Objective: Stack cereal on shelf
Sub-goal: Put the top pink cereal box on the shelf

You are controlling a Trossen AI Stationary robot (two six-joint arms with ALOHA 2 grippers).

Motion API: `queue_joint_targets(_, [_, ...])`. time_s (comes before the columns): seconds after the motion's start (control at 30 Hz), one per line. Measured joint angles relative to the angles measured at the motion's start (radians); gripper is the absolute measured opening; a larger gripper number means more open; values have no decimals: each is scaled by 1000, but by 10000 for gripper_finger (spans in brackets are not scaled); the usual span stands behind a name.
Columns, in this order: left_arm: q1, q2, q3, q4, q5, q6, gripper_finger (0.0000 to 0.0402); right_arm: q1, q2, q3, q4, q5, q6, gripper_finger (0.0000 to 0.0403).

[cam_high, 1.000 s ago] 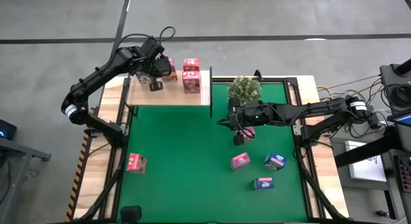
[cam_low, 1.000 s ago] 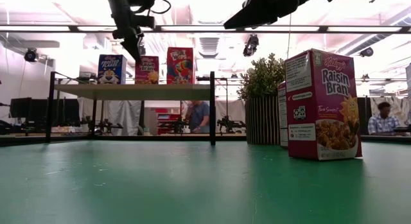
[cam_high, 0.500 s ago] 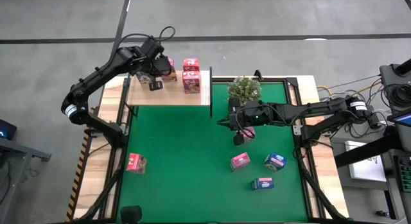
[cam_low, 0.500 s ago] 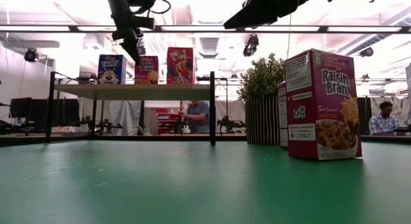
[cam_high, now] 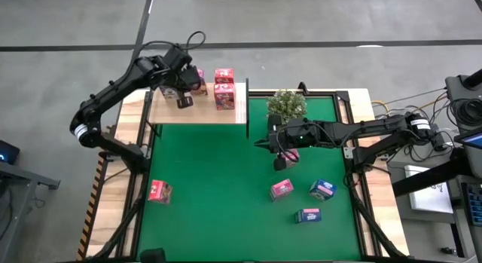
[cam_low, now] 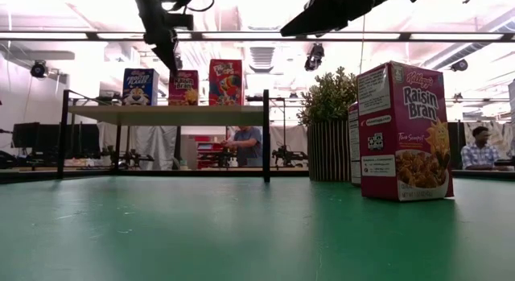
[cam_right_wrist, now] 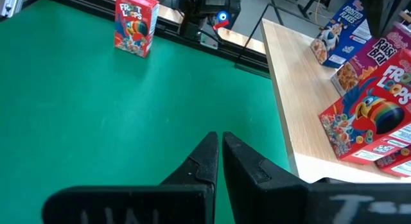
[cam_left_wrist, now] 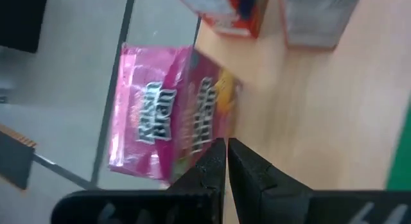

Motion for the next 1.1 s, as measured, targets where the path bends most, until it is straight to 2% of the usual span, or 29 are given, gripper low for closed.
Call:
queue_joint_targets(0.1, [-39, -19, 0, -5, 47, -84, 1, 0, 0, 0, 0, 0, 24, 12])
queue_joint_targets(0.27, [-138, -68, -5, -2, 251, -197, 1, 1, 0, 0, -5, 0, 83, 12])
queue_joint_targets(0.33, [-193, -93, -26, 11, 303, -230, 1, 3, 0, 0, -20, 0, 113, 12])
queue_joint_targets(0.5, [-367, -172, -143, 147, 311, -300, 1, 21, 0, 0, -94, -1, 198, 12])
queue_joint_targets(0.77, [-612, -289, -406, 486, 306, -423, 1, 62, -28, 1, -287, -1, 316, 12])
queue_joint_targets(0.9, [-682, -323, -484, 583, 302, -458, 1, 61, -63, 1, -415, 0, 381, 13])
queue_joint_targets(1.1, [-709, -332, -484, 584, 268, -485, 1, 61, -122, 1, -543, -2, 407, 37])
